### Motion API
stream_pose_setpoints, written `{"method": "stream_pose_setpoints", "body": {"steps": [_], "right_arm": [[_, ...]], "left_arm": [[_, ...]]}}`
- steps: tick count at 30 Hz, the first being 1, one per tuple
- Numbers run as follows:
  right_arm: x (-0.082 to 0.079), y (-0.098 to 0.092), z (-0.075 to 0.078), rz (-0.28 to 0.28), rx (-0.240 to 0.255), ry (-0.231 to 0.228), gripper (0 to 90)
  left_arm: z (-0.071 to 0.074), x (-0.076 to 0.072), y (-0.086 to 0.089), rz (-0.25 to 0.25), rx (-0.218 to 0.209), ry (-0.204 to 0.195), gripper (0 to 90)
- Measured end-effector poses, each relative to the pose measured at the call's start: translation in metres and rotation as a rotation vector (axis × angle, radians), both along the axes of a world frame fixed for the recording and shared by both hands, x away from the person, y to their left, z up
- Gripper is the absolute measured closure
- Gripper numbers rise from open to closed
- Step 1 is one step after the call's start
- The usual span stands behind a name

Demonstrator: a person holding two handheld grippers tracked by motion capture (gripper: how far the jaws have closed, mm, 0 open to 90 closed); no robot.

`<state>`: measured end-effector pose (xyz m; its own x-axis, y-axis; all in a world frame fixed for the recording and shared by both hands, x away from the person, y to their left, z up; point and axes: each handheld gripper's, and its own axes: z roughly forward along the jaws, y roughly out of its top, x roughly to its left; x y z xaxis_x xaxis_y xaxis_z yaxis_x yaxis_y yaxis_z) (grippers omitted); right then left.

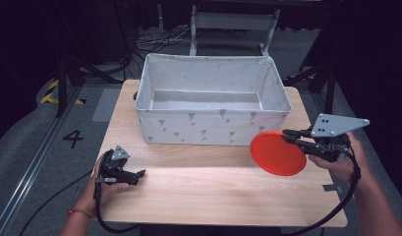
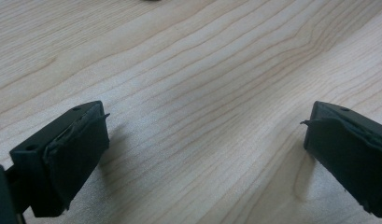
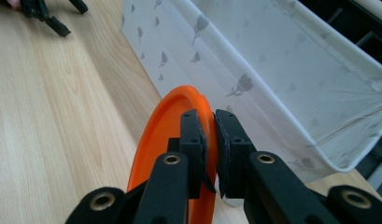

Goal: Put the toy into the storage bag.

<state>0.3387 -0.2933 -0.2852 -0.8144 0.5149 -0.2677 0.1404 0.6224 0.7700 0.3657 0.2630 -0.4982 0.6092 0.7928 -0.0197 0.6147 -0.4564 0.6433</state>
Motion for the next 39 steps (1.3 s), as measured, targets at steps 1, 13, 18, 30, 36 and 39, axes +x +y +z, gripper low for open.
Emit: {"method": "stream_pose_setpoints", "body": {"steps": [1,13,18,30,36,39], "right_arm": [[0.001,0.000,0.003,-0.003,0.000,-0.002,82.7],[0.006,0.002,0.045,-0.002,0.007,-0.041,82.7],[0.012,0.003,0.062,-0.009,0.012,-0.063,82.7],[0.032,0.011,0.101,-0.038,0.023,-0.117,82.7],[0.051,0.016,0.117,-0.066,0.034,-0.131,82.8],[0.062,0.019,0.121,-0.075,0.037,-0.133,82.7]], "left_arm": [[0.000,0.000,0.000,0.000,0.000,0.000,0.4],[0.000,0.000,0.000,0.000,0.000,0.000,0.4],[0.000,0.000,0.000,0.000,0.000,0.000,0.3],[0.000,0.000,0.000,-0.001,0.000,0.001,0.3],[0.000,0.000,0.000,-0.002,0.000,0.002,0.3],[0.000,0.000,0.000,-0.002,0.000,0.001,0.3]]}}
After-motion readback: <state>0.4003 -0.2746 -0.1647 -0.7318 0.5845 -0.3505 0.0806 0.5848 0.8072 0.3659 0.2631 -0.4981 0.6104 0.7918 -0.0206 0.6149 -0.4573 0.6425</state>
